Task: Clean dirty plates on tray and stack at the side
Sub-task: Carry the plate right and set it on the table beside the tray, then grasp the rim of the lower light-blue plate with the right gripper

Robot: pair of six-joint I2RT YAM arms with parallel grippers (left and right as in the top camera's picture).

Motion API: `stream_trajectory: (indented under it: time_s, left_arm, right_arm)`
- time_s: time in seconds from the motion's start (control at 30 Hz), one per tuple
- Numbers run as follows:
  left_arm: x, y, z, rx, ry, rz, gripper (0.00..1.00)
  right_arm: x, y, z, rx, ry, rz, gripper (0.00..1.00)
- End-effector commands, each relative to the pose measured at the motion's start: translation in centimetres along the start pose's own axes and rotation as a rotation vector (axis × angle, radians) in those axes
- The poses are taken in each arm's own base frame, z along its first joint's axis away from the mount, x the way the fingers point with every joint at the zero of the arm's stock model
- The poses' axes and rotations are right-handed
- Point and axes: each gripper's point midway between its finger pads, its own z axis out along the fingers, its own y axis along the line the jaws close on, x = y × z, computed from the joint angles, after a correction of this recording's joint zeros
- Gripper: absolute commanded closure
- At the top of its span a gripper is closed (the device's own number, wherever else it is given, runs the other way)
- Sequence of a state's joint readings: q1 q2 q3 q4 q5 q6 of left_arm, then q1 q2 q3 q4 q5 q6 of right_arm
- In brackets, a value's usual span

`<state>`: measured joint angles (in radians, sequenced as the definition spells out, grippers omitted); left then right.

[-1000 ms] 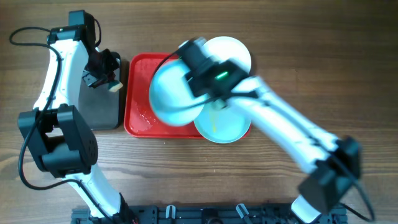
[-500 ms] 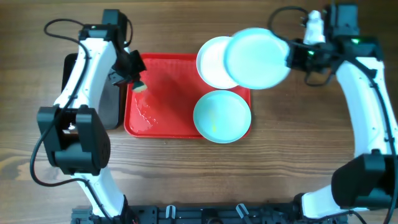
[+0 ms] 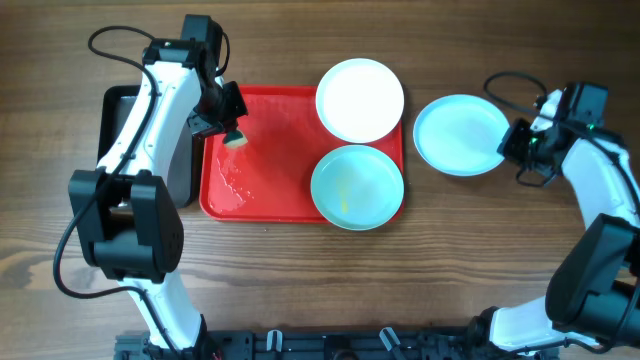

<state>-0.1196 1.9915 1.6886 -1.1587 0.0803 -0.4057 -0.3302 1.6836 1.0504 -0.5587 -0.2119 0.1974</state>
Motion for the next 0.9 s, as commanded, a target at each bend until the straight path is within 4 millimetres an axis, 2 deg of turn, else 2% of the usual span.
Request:
stream_trajectory:
  time_s: [0.0,0.1,0.13,0.2,0.3,0.43,0.57,0.63,0.73,0.87]
  left_arm:
    - [-0.2,-0.4,-0.7,0.022,-0.015,0.007,0.96]
    - [-0.2,-0.4,-0.7,0.022,-0.015,0.007,0.96]
    - [-0.2,-0.4,-0.7,0.022,-0.015,0.007,0.96]
    - [-0.2,-0.4,-0.7,0.022,-0.015,0.007,0.96]
    - [-0.2,-0.4,-0.7,0.022,-0.015,0.007,0.96]
    - [-0.2,-0.5,-0.7,0.022,-0.014,0.008,0.96]
    - [-0.2,-0.5,-0.7,0.022,-0.014,0.008,0.96]
    - [-0.2,-0.5,-0.7,0.022,-0.014,0.008,0.96]
    - [-0.2,-0.5,-0.7,0.022,-0.014,0.008,0.96]
    - [-0.2,-0.5,-0.7,0.022,-0.014,0.008,0.96]
  right_arm:
    - [1.3,-0.9,1.2,0.03,-0.006,0.013,0.96]
    - [2.0,-1.2,1.8,0.031,-0.002,0.015,0.95]
    - [2.3,-1.3,1.9,0.032,0.004,0.026,0.92]
    - [2.5,-1.3,1.9,0.033,0.012,0.043,0.78]
    - [2.9,-0.6,1.7,-0.006,0.036,0.045,0.76]
    - [2.5,1.6,-0.8,-0.086,0.092,0.021,0.76]
    - [1.2,4.2,-5.5,-0.136,0.083,-0.046,0.76]
    - [1.2,5.9,-7.4,-0.164,0.07,-0.079,0.74]
    - [2.7,8.5,-8.7,-0.202,0.079,-0.144,0.7]
    - [6.0,11.0,-8.2,-0.216,0.173,-0.209,0.71]
